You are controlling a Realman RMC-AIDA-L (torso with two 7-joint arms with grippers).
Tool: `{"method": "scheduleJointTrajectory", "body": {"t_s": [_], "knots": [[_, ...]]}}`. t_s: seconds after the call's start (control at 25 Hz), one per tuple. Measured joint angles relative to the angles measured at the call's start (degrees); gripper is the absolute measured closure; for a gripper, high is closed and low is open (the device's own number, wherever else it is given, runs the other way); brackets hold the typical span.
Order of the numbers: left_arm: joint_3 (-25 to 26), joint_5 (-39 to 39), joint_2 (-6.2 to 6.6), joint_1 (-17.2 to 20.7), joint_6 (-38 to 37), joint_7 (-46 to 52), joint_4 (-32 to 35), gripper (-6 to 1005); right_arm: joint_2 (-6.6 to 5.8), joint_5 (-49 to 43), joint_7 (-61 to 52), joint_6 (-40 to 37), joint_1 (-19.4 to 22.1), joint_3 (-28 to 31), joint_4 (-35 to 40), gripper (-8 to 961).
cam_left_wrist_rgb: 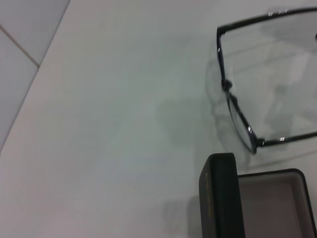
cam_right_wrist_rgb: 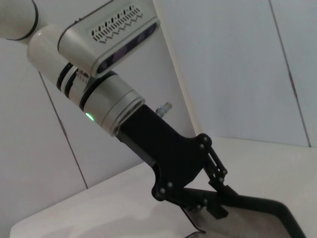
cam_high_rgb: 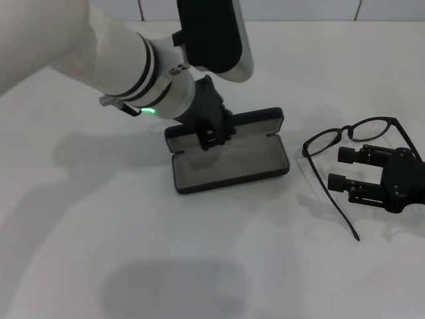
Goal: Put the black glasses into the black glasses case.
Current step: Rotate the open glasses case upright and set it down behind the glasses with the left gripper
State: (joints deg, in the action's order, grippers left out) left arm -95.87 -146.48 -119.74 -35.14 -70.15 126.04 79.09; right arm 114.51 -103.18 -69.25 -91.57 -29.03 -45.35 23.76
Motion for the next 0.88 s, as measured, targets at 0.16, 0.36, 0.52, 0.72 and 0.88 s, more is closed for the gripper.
{"method": "scheduleJointTrajectory", "body": {"t_s": [0.16, 0.36, 0.52, 0.72, 0.88], "knots": [[0.01, -0.45, 0.07, 0.46, -1.54, 0.01, 0.03, 739, 0.0, -0.01, 0.0, 0.0, -0.28, 0.0, -0.03, 290], [0.06, -0.97, -0.01, 0.97, -2.46, -0.14, 0.42, 734, 0.0, 0.0, 0.0, 0.0, -0.45, 0.0, -0.03, 290], [0.07, -0.91, -0.08, 1.43, -1.88, -0.02, 1.35, 731, 0.0, 0.0, 0.0, 0.06, -0.36, 0.01, -0.03, 290], [0.07, -0.66, -0.07, 1.6, -1.57, -0.47, 1.52, 683, 0.0, 0.0, 0.0, 0.29, -0.26, 0.08, -0.04, 289], [1.22, 0.12, -0.08, 2.57, -1.57, -0.53, 3.7, 594, 0.01, -0.01, 0.0, 0.36, -0.29, 0.1, -0.03, 289]]}}
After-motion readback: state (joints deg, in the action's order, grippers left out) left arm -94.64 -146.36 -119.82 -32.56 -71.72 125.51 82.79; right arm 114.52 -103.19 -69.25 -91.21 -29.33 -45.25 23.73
